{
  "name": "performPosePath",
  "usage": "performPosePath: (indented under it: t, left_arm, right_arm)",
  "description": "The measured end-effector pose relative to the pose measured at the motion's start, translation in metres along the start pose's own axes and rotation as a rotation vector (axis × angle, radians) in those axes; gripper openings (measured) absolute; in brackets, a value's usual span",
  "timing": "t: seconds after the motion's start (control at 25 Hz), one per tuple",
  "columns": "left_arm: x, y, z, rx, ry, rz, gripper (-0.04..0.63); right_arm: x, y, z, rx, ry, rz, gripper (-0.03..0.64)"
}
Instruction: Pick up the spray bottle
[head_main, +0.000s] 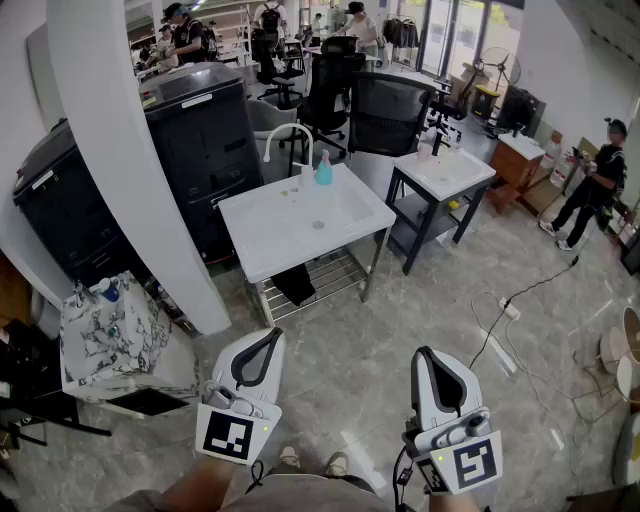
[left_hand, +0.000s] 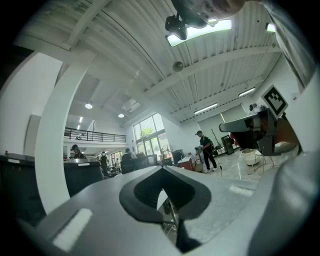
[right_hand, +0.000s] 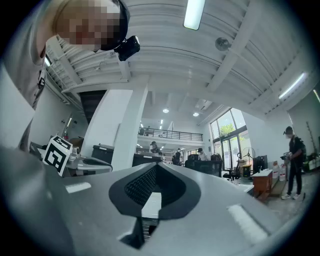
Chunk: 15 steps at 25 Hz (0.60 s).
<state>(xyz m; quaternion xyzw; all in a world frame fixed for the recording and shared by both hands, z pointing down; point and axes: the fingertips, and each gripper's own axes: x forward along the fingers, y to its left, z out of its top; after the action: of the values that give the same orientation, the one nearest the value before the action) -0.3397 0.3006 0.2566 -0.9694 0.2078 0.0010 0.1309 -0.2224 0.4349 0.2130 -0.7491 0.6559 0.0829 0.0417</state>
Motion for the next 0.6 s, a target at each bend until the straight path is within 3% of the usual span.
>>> performPosePath:
  t: [0.28, 0.6]
  left_arm:
    - [0.002, -0.006, -0.004, 0.006, 0.004, -0.007, 0.000]
    - [0.013, -0.020, -0.010, 0.007, 0.023, -0.023, 0.000]
  right_arm:
    - [-0.002, -0.003, -0.005, 0.011, -0.003, -0.011, 0.028]
    - [-0.013, -0.027, -0.025, -0.045, 0.080, -0.075, 0.032]
